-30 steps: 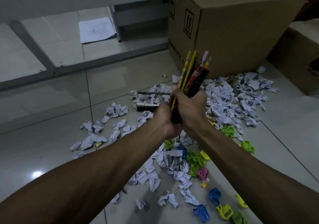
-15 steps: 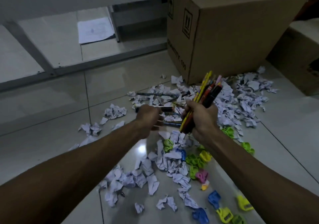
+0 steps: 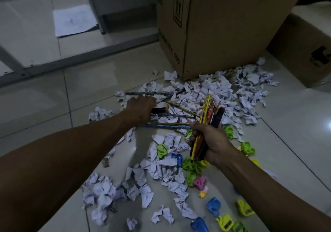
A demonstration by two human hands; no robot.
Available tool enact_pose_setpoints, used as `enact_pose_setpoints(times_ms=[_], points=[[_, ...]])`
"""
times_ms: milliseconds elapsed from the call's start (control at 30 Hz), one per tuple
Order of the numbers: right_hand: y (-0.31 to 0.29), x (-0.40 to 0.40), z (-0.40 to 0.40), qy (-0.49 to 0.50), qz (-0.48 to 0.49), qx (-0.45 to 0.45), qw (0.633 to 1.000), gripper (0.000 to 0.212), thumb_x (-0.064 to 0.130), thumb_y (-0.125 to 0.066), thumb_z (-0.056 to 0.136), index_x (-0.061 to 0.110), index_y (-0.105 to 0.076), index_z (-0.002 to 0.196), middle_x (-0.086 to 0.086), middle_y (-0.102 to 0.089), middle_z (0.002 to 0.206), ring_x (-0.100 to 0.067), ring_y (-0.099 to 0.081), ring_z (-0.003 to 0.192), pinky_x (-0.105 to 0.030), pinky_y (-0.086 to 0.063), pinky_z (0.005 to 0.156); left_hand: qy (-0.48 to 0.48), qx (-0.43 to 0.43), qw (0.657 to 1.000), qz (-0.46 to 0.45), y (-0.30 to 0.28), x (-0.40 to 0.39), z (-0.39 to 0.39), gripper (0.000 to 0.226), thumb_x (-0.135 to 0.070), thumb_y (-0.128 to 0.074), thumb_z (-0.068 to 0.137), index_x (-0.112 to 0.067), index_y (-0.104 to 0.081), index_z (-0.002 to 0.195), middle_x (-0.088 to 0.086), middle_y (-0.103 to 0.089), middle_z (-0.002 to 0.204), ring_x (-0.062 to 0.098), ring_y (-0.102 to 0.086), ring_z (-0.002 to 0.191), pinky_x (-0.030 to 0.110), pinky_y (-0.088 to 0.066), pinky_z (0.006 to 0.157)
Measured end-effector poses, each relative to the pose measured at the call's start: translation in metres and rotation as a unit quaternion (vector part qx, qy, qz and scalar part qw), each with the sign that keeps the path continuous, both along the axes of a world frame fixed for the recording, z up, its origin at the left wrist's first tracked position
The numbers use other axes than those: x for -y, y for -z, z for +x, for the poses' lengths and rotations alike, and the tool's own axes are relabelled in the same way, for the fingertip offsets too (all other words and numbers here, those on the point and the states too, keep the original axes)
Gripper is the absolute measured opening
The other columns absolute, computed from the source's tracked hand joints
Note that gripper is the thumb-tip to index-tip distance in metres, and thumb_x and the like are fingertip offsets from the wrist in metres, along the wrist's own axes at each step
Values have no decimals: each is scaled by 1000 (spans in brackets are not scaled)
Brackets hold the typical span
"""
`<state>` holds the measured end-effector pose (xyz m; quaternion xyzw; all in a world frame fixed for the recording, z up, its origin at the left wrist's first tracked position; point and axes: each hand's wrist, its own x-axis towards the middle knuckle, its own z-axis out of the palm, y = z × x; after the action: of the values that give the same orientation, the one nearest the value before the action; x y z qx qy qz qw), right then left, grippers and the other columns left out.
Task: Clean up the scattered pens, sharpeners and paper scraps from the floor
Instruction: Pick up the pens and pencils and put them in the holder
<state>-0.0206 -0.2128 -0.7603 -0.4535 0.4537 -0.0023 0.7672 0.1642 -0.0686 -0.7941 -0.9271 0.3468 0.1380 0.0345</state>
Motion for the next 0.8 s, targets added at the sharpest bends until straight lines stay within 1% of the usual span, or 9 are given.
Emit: enact_pose_setpoints(times_ms=[133, 233, 300, 367, 467, 567, 633, 700, 800], points=[[2, 6, -2, 13, -3, 8, 1000, 11, 4, -70, 85, -6, -66, 82, -7, -52, 50, -22, -50, 42, -32, -48, 49, 25, 48, 998, 41, 12, 1, -1, 54, -34, -60, 89, -12, -41, 134, 15, -47, 134, 34, -45, 121, 43, -40, 93], [3, 10, -2, 20, -8, 13, 1000, 9, 3, -71, 84, -4, -66, 80, -8, -52, 52, -22, -50, 43, -32, -49, 48, 43, 46, 996, 61, 12, 0, 1, 63, -41, -58, 89, -12, -35, 139, 16, -45, 136, 35, -45, 122, 43, -38, 96], [3, 11, -1, 21, -10, 14, 1000, 10, 3, -70, 85, -3, -66, 78, -8, -52, 52, -22, -50, 42, -32, -49, 47, 56, 44, 996, 63, 6, -2, 3, 62, -44, -58, 88, -14, -37, 138, 15, -48, 133, 33, -47, 119, 41, -38, 94], [5, 12, -1, 22, -10, 13, 1000, 12, 3, -68, 86, -3, -66, 76, -8, -52, 52, -21, -50, 41, -31, -49, 47, 60, 9, 998, 23, 0, -4, 5, 53, -36, -59, 89, -15, -42, 134, 15, -52, 128, 33, -51, 115, 38, -42, 88], [5, 12, 0, 19, -5, 20, 1000, 12, 2, -69, 85, -3, -65, 75, -9, -52, 52, -22, -50, 40, -32, -49, 48, 38, -99, 993, -51, -7, -7, 10, 50, -15, -61, 88, -12, -43, 135, 18, -51, 126, 35, -52, 113, 38, -46, 88], [3, 10, 3, 19, -1, 21, 1000, 11, 2, -70, 84, -3, -64, 76, -9, -53, 51, -22, -50, 40, -32, -48, 48, 28, -147, 988, -49, -12, -12, 13, 56, -8, -62, 84, -11, -40, 136, 20, -50, 125, 34, -52, 108, 36, -46, 86], [3, 10, 5, 21, -1, 18, 1000, 11, 4, -71, 84, -4, -65, 80, -9, -54, 51, -22, -51, 40, -32, -48, 48, 28, -158, 986, -47, -13, -14, 14, 56, -8, -60, 86, -7, -37, 136, 22, -51, 122, 33, -52, 104, 38, -47, 84], [2, 9, 5, 21, 2, 16, 1000, 11, 5, -70, 84, -5, -65, 85, -8, -54, 50, -22, -52, 39, -32, -48, 47, 16, -152, 986, -64, -18, -14, 13, 47, -10, -55, 90, -2, -35, 133, 24, -53, 116, 31, -53, 96, 37, -46, 78], [0, 10, 5, 25, 12, 13, 1000, 11, 6, -68, 87, -5, -65, 87, -7, -54, 49, -20, -51, 39, -31, -47, 45, -26, -123, 980, -152, -32, -3, 14, 29, -15, -52, 94, -2, -41, 118, 17, -54, 96, 27, -51, 81, 33, -38, 64]])
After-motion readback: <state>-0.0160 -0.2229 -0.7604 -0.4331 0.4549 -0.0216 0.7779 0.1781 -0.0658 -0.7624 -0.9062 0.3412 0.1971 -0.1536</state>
